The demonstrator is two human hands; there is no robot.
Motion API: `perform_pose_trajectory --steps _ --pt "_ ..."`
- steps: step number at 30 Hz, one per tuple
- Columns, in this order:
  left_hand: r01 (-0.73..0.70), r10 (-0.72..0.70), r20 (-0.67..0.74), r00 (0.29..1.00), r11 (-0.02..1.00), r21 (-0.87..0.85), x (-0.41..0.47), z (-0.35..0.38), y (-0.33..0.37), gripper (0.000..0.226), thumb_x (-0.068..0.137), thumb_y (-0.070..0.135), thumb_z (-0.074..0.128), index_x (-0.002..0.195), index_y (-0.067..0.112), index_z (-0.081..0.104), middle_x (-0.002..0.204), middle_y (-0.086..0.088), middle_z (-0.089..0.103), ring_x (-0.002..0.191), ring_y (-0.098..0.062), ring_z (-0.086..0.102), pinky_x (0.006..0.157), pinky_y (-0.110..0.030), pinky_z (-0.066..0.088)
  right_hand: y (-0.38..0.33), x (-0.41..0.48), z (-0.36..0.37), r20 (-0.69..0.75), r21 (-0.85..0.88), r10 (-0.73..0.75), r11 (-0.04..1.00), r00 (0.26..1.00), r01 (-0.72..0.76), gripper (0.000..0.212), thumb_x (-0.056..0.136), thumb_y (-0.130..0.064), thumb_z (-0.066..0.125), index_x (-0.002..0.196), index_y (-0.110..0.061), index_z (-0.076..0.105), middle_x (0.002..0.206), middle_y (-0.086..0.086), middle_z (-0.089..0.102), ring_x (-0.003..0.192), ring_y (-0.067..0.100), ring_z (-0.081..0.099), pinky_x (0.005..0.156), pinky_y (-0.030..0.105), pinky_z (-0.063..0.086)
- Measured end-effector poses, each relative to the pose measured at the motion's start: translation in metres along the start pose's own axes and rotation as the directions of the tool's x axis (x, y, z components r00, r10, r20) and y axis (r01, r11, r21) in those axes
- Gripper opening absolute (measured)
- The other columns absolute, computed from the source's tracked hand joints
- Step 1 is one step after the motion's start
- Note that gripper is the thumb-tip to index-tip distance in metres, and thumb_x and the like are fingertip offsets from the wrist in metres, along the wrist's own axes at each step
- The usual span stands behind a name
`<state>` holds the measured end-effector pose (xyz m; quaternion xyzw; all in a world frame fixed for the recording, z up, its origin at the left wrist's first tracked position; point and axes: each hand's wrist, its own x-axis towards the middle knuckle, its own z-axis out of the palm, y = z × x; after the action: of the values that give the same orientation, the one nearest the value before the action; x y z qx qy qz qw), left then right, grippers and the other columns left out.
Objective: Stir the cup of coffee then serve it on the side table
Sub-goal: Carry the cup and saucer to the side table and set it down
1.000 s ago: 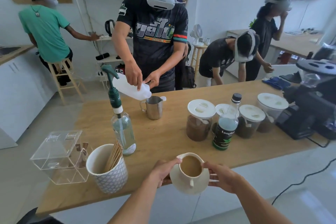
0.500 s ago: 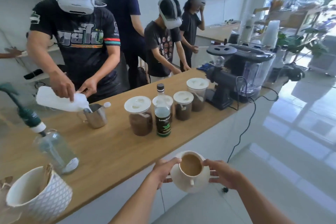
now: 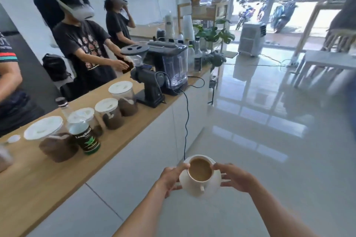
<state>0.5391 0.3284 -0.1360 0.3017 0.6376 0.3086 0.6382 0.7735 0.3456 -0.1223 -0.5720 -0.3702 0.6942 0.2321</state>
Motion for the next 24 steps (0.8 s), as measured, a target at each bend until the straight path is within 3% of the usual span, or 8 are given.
perform_pose_trajectory --steps 5,9,13,17,24 --pt "-0.001 -0.008 0.11 0.994 0.996 0.086 0.007 0.091 -0.002 0.033 0.081 0.034 0.076 0.102 0.009 0.071 0.1 -0.012 0.075 0.093 -0.025 0.069 0.073 -0.033 0.054 0.031 -0.037 -0.082 -0.109 0.087 0.002 0.996 0.994 0.007 0.024 0.088 -0.017 0.067 0.109 -0.004 0.066 0.091 0.01 0.065 0.086 0.024 0.061 0.074 0.034 0.049" --pt "-0.015 -0.021 0.213 0.977 0.986 0.164 0.011 0.164 -0.004 0.039 0.082 0.034 0.074 0.111 0.008 0.07 0.113 -0.015 0.073 0.1 -0.027 0.067 0.078 -0.036 0.054 0.056 -0.069 -0.142 -0.21 0.158 0.006 0.987 0.978 0.027 0.027 0.087 -0.018 0.069 0.11 -0.006 0.067 0.09 0.007 0.067 0.086 0.023 0.062 0.075 0.034 0.048" --pt "-0.04 -0.037 0.303 0.952 0.969 0.243 0.011 0.234 -0.001 0.043 0.075 0.032 0.078 0.108 0.006 0.07 0.1 -0.013 0.072 0.105 -0.032 0.067 0.09 -0.046 0.055 0.082 -0.105 -0.196 -0.331 0.264 0.036 0.963 0.943 0.056 0.027 0.082 -0.017 0.073 0.107 -0.008 0.071 0.087 0.006 0.07 0.085 0.024 0.064 0.077 0.037 0.051" --pt "-0.078 -0.067 0.411 0.909 0.942 0.328 0.016 0.298 0.004 0.037 0.082 0.029 0.074 0.109 0.005 0.07 0.096 -0.011 0.071 0.093 -0.027 0.066 0.087 -0.042 0.054 0.103 -0.136 -0.238 -0.434 0.341 0.054 0.934 0.899 0.109 0.019 0.081 -0.017 0.074 0.099 -0.012 0.073 0.081 0.004 0.073 0.082 0.024 0.066 0.079 0.04 0.051" --pt "-0.159 -0.135 0.559 0.818 0.881 0.446 0.032 0.402 0.007 0.043 0.084 0.029 0.072 0.114 -0.001 0.067 0.1 -0.012 0.069 0.093 -0.026 0.065 0.081 -0.039 0.054 0.13 -0.177 -0.299 -0.574 0.436 0.126 0.883 0.809 0.173 0.026 0.083 -0.019 0.073 0.107 -0.01 0.068 0.1 0.011 0.071 0.098 0.029 0.067 0.099 0.048 0.05"
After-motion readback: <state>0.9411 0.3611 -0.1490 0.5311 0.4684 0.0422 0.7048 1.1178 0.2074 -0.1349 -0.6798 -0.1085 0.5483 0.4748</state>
